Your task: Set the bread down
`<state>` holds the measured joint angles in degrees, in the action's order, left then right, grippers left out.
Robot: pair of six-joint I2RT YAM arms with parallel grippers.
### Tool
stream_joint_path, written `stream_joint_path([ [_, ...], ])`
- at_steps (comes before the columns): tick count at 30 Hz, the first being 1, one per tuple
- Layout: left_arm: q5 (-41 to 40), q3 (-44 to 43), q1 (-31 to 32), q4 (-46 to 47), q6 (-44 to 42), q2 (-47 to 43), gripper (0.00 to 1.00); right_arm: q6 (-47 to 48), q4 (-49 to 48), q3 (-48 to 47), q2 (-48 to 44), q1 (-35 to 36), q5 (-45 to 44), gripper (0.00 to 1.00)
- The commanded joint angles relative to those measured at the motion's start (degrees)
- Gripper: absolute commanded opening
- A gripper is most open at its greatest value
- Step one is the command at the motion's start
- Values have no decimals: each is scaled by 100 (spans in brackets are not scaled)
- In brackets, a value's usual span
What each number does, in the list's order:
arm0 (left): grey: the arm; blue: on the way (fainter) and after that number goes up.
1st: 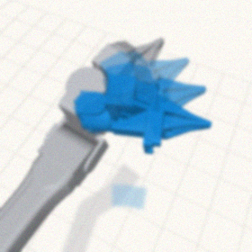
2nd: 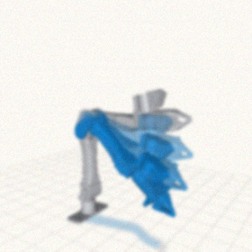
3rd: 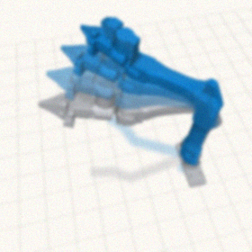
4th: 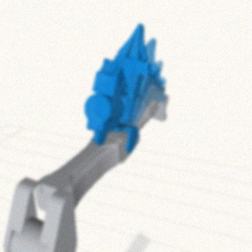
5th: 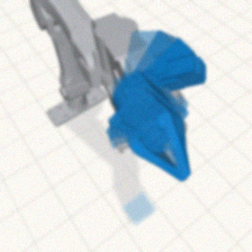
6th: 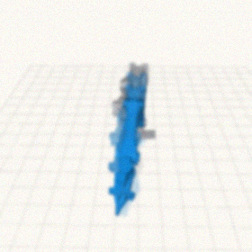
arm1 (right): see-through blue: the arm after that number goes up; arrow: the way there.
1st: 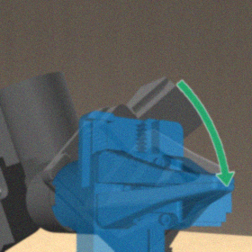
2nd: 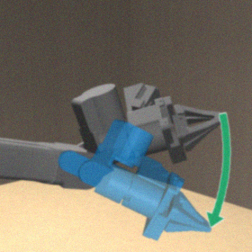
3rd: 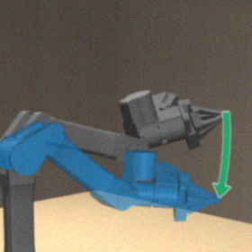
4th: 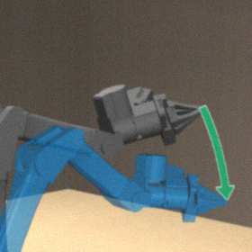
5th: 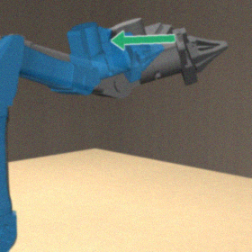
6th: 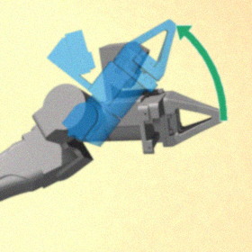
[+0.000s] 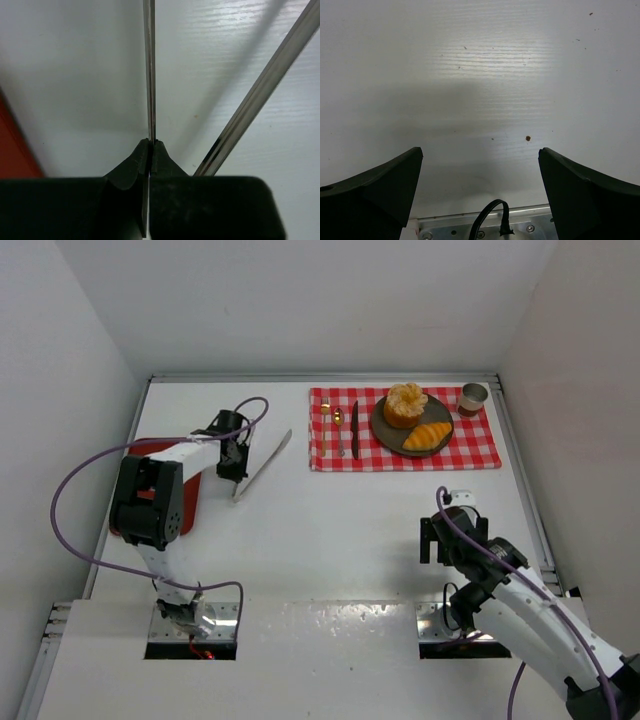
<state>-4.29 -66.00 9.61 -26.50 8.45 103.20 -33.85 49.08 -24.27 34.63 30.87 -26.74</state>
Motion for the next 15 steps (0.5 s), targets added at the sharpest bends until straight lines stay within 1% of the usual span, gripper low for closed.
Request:
stream_joint_path([
  [1, 69, -132, -195, 224, 219, 112, 10, -166, -22, -69, -123, -11, 11, 98],
  [2, 147, -133, -196, 224, 271, 182, 16, -175, -4, -43, -167, -11, 2, 98],
  [3, 200, -133, -266, 163, 271, 183, 24, -175, 5, -51, -211, 6, -6, 98],
  [6, 464, -246, -380, 85, 219, 183, 41, -201, 136, -25, -413, -11, -42, 98],
  [7, 717, -369, -441, -12, 219, 183, 51, -210, 163, -25, -466, -2, -76, 99],
  [9, 912, -527, -512, -222, 79, 53, 57, -228, 251, -16, -554, -2, -94, 99],
  [10, 1165, -720, -582, -293, 0, -18, 61, -228, 269, -16, -589, -20, -129, 99],
  [15, 1221, -1178, -802, -671, -308, -633, 63, -245, 418, 19, -800, 6, -156, 99],
])
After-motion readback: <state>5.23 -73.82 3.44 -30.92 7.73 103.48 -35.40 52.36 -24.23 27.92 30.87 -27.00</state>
